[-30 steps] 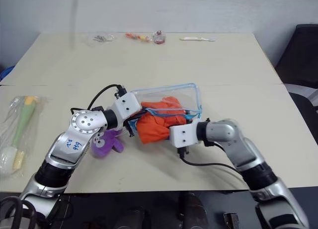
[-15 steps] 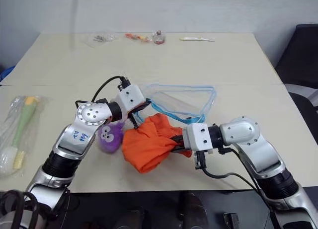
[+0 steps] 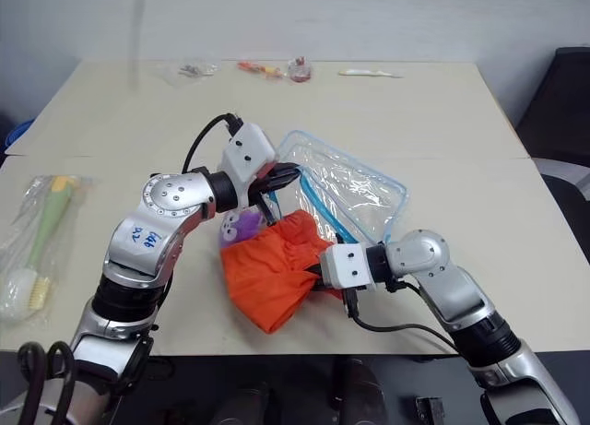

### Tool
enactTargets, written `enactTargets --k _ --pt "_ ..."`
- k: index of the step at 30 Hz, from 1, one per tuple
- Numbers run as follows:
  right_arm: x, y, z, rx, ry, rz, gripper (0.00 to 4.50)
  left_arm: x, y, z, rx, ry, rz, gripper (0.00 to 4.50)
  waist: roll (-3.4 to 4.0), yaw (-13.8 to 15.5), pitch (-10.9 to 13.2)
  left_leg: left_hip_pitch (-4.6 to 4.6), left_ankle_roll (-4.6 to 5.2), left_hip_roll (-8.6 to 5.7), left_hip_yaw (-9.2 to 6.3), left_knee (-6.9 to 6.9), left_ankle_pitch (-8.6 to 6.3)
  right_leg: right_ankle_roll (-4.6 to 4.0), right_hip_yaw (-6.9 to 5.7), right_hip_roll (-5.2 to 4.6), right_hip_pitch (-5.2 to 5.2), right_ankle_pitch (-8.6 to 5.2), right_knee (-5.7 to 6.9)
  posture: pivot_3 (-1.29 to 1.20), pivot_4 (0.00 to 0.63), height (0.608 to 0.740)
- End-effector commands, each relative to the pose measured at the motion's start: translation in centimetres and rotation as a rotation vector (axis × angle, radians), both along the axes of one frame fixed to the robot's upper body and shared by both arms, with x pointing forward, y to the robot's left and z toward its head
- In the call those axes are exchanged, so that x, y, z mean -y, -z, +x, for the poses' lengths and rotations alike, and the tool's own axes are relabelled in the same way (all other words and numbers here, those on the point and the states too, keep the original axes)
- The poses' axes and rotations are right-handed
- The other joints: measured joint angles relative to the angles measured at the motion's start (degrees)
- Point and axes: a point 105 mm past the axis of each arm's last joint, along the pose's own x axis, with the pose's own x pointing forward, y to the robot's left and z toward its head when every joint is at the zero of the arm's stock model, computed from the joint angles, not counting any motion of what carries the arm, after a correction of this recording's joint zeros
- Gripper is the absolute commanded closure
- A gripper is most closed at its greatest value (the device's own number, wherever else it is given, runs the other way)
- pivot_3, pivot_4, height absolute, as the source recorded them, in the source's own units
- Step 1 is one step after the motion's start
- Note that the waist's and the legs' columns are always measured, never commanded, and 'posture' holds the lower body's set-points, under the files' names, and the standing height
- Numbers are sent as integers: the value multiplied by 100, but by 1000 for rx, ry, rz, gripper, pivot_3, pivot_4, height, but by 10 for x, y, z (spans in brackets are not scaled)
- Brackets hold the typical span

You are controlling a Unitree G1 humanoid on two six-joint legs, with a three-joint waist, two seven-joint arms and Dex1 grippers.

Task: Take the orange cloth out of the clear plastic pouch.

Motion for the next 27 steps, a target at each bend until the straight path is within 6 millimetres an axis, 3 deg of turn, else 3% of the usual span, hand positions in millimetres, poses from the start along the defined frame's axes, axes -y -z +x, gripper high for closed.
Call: enactTargets --k 1,5,8,13,21,27 --pt "2 -14 -12 51 -52 15 4488 -7 -10 6 29 -49 -33 4500 0 3 0 0 0 0 0 0 0 0 0 0 0 0 0 0 150 740" --pt "5 -16 -16 70 -61 -3 4488 -9 -13 12 32 -67 -42 4500 0 23 0 -1 0 -1 -2 6 0 1 -1 0 0 1 -2 0 150 740" --pt "5 -25 -22 76 -82 31 4488 -14 -5 17 62 -93 44 4500 0 15 0 0 1 -1 -2 5 0 1 0 -1 0 2 -2 0 150 740" --pt "12 -72 -39 -43 -118 167 4488 -27 20 20 96 -104 232 4500 0 15 0 0 1 -1 -2 5 0 0 -1 0 -2 2 0 0 150 740" --pt "41 -135 -53 -289 -117 277 4488 -38 31 10 40 -103 227 4500 -1 28 1 -2 3 -1 -6 8 -2 -2 -2 -2 -1 3 -3 0 150 740" --pt "36 -140 -54 -368 -106 345 4488 -36 23 8 43 -108 178 4500 -4 33 3 -3 4 -1 -5 8 -2 -2 -2 -4 0 4 -2 0 150 740"
